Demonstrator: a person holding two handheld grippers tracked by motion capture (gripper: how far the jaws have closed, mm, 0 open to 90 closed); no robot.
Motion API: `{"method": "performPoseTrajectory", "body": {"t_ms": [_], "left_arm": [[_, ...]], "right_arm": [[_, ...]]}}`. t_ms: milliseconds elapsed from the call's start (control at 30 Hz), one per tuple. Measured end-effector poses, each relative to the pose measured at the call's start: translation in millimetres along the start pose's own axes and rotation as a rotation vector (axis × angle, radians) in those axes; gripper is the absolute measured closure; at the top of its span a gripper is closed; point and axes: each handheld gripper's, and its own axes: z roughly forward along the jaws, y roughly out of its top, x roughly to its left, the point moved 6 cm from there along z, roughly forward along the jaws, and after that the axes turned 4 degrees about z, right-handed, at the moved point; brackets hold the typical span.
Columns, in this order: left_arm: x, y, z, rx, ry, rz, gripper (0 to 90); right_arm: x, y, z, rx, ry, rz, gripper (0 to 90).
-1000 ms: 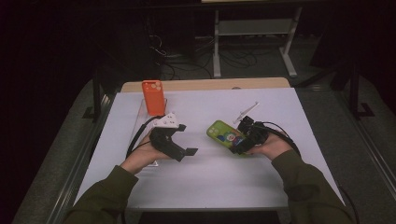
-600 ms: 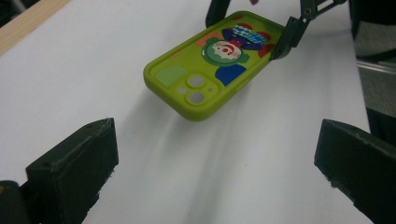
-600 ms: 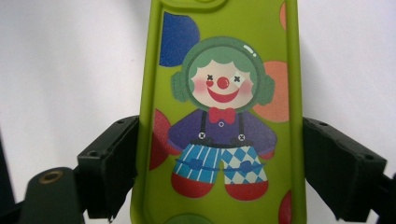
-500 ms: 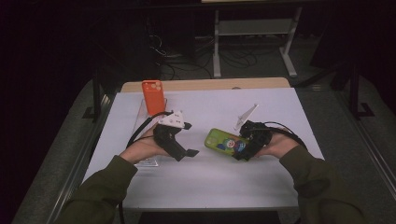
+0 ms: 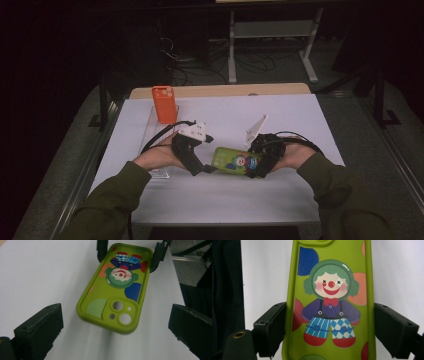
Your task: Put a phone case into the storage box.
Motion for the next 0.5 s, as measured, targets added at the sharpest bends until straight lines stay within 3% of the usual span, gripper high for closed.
{"method": "performPoseTrajectory", "body": {"t_ms": [267, 500], "left_arm": [[-3.8, 3.3, 14.6, 0.040, -0.051, 0.057, 0.0], [-10.9, 2.0, 27.2, 0.077, -0.084, 0.063, 0.0]], "right_arm": [[10.8, 10.4, 3.0, 0.009, 0.023, -0.059, 15.9], [16.6, 17.9, 0.7, 0.001, 0.032, -0.094, 15.8]]}}
